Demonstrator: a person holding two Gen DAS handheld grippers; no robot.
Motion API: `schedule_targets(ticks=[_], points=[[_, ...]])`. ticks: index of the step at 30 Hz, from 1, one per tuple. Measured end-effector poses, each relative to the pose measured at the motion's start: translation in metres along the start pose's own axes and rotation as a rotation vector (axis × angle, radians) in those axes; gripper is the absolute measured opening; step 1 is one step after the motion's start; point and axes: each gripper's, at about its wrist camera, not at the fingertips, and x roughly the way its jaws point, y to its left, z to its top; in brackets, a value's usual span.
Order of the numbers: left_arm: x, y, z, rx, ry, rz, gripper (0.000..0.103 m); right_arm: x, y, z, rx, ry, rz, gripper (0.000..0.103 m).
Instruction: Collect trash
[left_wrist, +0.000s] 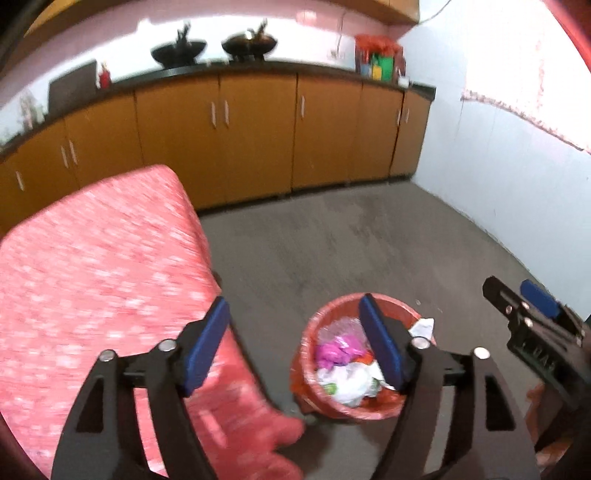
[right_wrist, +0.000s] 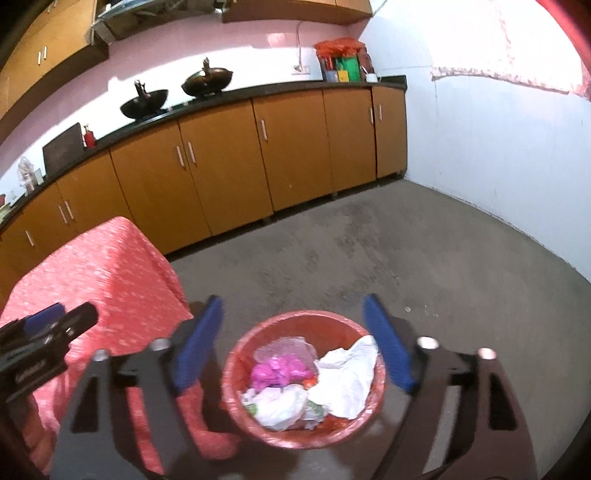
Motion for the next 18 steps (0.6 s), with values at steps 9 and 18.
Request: schedule_targets(ticks=[9,18], points=[[-0.096,0.058,-0.019,-0.056,-0.114,0.099,0.099,-0.075,0.072,0.007,-0.115,-0.081,-0.049,0.099],[-0.164,0.089,-0.04,-0.022,-0.211,0.174,0.101,-0.131,0.109,-0.008,-0.179,-0.132,-0.081,0.099]])
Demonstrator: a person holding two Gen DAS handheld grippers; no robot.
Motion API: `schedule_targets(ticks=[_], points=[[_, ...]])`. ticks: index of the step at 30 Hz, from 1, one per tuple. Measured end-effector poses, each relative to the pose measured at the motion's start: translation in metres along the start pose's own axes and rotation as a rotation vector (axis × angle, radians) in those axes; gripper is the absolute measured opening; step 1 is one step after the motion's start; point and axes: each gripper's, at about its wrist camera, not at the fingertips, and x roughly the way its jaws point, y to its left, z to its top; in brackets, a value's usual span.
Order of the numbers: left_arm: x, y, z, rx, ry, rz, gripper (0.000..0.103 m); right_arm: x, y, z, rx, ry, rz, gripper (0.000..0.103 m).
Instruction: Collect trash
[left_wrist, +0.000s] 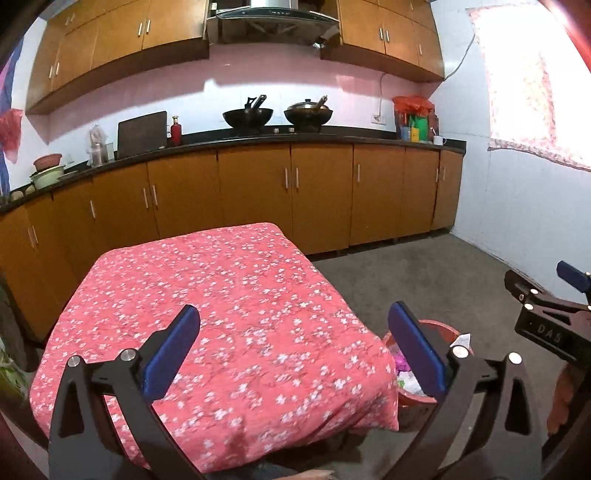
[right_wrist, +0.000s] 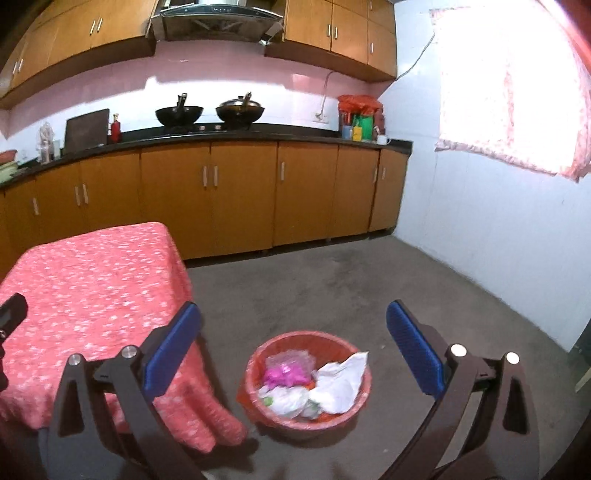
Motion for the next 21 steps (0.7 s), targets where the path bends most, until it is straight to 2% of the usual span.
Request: schedule_targets(ticks=[8,21], points=[[-0.022,0.032,-0.009,-0.091,0.017,-0.034,0.101,-0.038,0.008,-0.008,0.042,0.001,0.053,0.099],[-0.045,0.036,-0.023,-0.054,-0.023,-0.022,0.101,-0.082,0.036,-0.018,-0.05,-0.118,0.015,0.099]])
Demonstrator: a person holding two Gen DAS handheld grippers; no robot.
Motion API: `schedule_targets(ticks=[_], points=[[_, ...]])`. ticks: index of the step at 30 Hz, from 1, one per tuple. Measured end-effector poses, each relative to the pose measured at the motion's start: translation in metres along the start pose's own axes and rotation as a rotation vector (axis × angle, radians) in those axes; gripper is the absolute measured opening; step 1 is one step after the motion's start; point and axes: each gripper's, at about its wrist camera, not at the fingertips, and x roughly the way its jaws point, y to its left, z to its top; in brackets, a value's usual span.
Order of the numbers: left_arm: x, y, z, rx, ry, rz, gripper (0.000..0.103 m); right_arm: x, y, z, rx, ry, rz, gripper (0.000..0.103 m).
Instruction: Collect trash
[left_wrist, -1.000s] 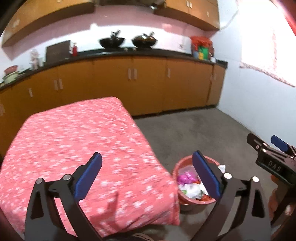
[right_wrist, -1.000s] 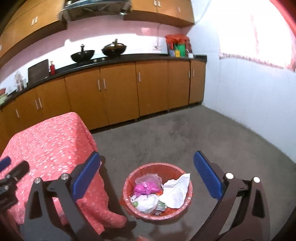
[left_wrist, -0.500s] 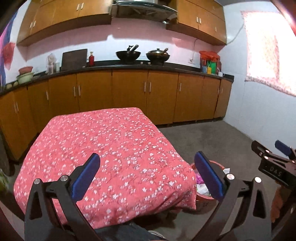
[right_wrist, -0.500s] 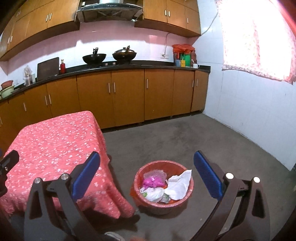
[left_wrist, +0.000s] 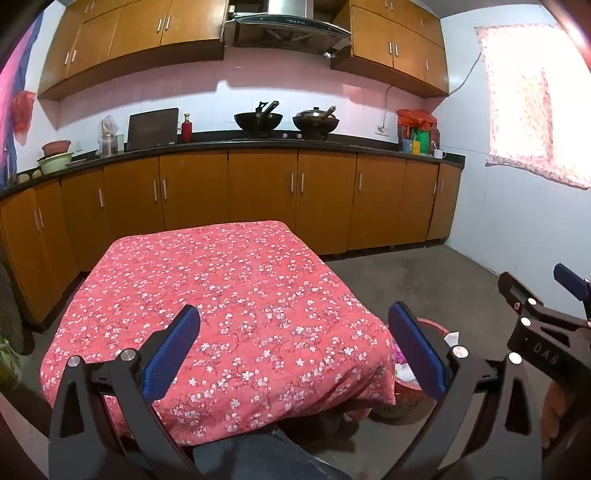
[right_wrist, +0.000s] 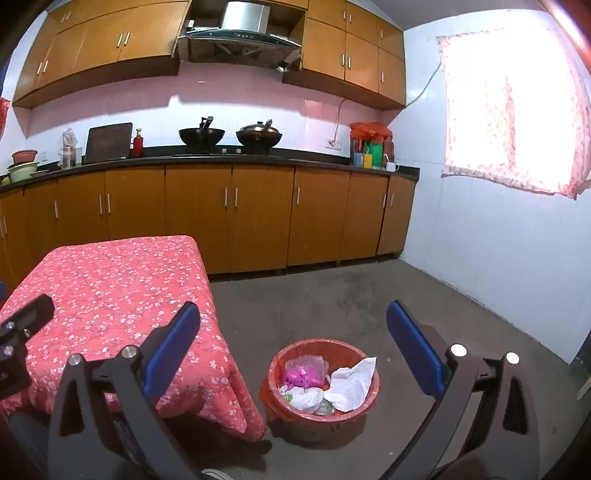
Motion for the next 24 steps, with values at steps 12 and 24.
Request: schedule_targets(ticks=[12,24], points=[[-0.003,0.004,-0.003,-0.006,0.013,0.018,0.101,-0.009,-0.004,-0.006,0.039,0.002,-0.015,0.099],[-0.009,0.004,-0.006,-0.007,-0.013,0.03,0.101,-0.012,-0.002,-0.01,0.036,-0.006,-0.011,0.099]])
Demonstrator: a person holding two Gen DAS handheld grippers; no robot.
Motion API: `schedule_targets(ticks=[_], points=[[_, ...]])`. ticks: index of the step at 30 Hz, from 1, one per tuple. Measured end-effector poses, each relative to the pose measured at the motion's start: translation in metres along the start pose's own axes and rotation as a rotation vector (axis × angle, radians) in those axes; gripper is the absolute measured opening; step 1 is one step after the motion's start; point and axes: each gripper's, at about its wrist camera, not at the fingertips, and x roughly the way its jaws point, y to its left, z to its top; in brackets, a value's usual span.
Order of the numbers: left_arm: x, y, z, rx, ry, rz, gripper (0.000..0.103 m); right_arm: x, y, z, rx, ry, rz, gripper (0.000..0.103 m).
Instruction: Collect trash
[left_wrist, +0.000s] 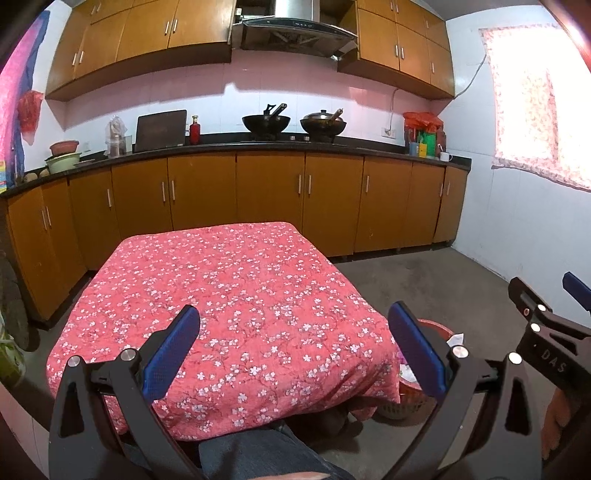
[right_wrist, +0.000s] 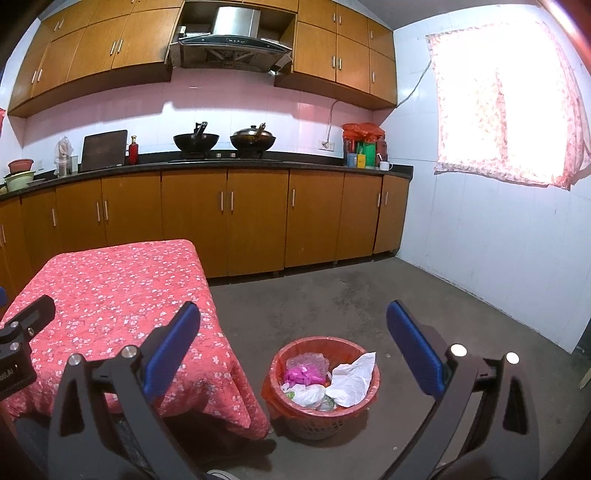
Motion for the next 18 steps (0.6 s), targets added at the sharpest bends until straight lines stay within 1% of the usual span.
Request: schedule_targets(ticks=[18], points=[[-0.0012,-0.0012,0.0013,0.001,0.005,0.002,0.101,0.001,-0.0003,0.0018,0.018,0.006,0.001,0.099]])
